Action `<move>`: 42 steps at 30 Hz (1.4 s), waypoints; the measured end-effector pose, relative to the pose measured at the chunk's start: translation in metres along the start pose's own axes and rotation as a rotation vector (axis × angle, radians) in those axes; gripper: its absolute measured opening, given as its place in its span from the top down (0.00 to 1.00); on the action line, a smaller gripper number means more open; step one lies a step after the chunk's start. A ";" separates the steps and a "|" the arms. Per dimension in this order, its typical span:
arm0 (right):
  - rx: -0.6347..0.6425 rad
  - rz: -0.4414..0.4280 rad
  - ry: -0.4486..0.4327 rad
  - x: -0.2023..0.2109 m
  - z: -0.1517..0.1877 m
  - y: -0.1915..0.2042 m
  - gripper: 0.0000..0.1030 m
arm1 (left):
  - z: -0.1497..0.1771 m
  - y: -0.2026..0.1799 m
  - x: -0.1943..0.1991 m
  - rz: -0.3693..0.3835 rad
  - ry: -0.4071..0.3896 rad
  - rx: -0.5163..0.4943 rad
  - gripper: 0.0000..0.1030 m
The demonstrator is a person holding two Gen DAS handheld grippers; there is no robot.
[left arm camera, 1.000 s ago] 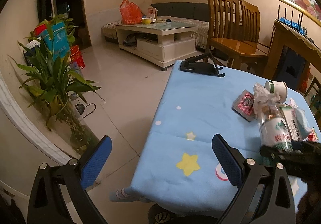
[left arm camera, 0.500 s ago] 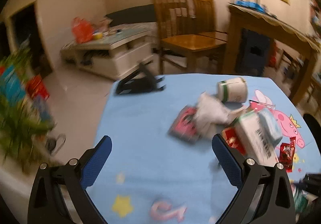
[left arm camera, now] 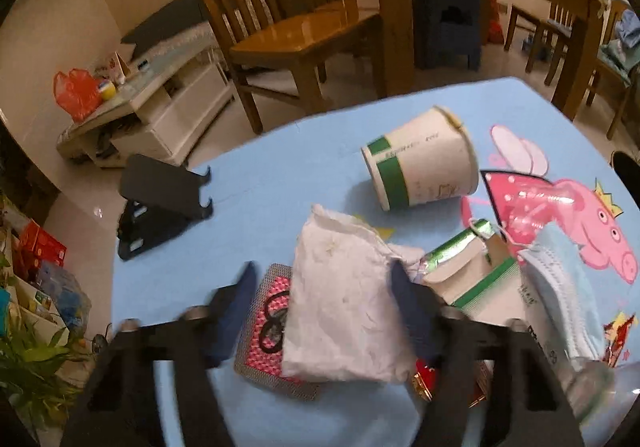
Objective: Collect trash
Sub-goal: 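Carry the bottle to the black bin and open the right tool to drop it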
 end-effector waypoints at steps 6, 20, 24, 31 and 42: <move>0.015 -0.035 -0.019 0.020 0.010 0.000 0.39 | 0.013 0.012 -0.013 0.010 0.063 0.051 0.98; -0.103 0.074 -0.315 0.127 -0.014 -0.065 0.39 | -0.004 0.026 0.071 0.123 -0.094 0.213 0.99; -0.227 0.213 -0.425 0.172 -0.031 -0.128 0.39 | -0.024 -0.008 0.101 0.170 -0.152 0.176 0.99; -0.376 0.613 -0.563 0.231 -0.027 -0.235 0.39 | -0.075 -0.129 0.172 0.275 -0.284 -0.025 0.99; -0.543 0.644 -0.535 0.242 -0.018 -0.300 0.05 | -0.107 -0.341 0.157 0.460 -0.219 -0.268 0.99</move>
Point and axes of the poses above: each gripper's, at about its wrist camera, not at the fingertips, and x roughly against the way its jaws point, y to its left, z to its underside, the point moved 5 cm from there along -x, roughly the way its jaws point, and after that the axes turned 4 degrees about -x, right-handed, at the moved point
